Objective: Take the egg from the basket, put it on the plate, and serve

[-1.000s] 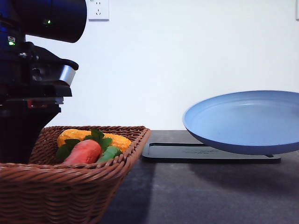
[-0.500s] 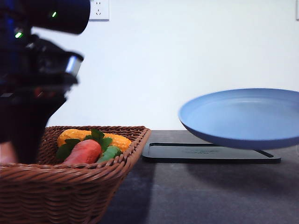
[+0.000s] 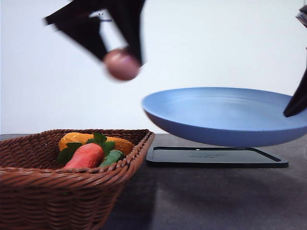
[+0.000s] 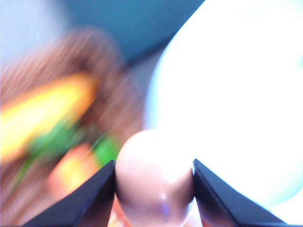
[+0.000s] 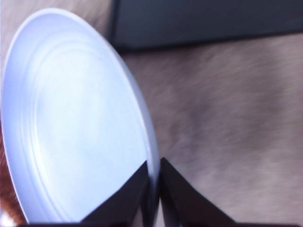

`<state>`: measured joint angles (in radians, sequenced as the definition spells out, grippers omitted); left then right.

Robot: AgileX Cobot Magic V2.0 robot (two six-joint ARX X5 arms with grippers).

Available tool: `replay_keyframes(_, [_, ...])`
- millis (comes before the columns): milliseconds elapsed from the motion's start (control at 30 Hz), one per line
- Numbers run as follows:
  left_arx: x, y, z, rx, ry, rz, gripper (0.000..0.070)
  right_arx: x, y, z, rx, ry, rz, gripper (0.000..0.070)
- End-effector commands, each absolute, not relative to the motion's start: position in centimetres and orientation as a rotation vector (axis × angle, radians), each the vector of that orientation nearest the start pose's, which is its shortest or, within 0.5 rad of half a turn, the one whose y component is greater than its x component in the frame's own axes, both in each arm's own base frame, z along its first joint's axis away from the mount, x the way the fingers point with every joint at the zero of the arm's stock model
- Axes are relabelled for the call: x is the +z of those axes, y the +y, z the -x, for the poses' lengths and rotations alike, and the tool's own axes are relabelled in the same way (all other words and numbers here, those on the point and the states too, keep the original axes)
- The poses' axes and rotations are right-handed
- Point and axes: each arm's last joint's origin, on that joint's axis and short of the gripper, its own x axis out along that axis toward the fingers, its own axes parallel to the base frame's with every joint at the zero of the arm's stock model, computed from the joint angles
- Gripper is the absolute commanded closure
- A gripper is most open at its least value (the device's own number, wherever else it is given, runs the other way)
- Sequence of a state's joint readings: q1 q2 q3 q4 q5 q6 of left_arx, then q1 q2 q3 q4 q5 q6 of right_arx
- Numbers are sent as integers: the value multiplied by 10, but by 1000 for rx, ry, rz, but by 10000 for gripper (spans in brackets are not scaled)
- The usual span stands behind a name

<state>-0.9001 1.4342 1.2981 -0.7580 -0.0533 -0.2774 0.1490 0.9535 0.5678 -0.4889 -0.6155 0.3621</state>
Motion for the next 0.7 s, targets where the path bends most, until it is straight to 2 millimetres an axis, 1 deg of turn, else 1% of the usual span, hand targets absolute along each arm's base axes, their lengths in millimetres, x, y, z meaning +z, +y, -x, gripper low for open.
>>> replay_keyframes(0, [322, -241, -181, -719, 849, -187, 549, 216, 48, -173, 578, 996, -539, 700])
replay_keyframes(100, [321, -256, -176, -784, 792, -207, 549, 216, 53, -171, 604, 1002, -525, 700])
replay_keyframes(167, [316, -266, -174, -809, 783, -218, 549, 216, 54, -171, 612, 1005, -520, 700])
replay_keyframes(367, [291, -288, -177, -831, 826, -287, 549, 216, 55, -170, 614, 1008, -520, 700])
replay_keyframes(533, [270, -298, -182, -824, 872, -329, 548, 216, 55, -170, 613, 1009, -520, 700])
replay_keyframes(667, [265, -300, -183, -821, 887, -339, 547, 216, 55, -170, 613, 1011, -521, 700])
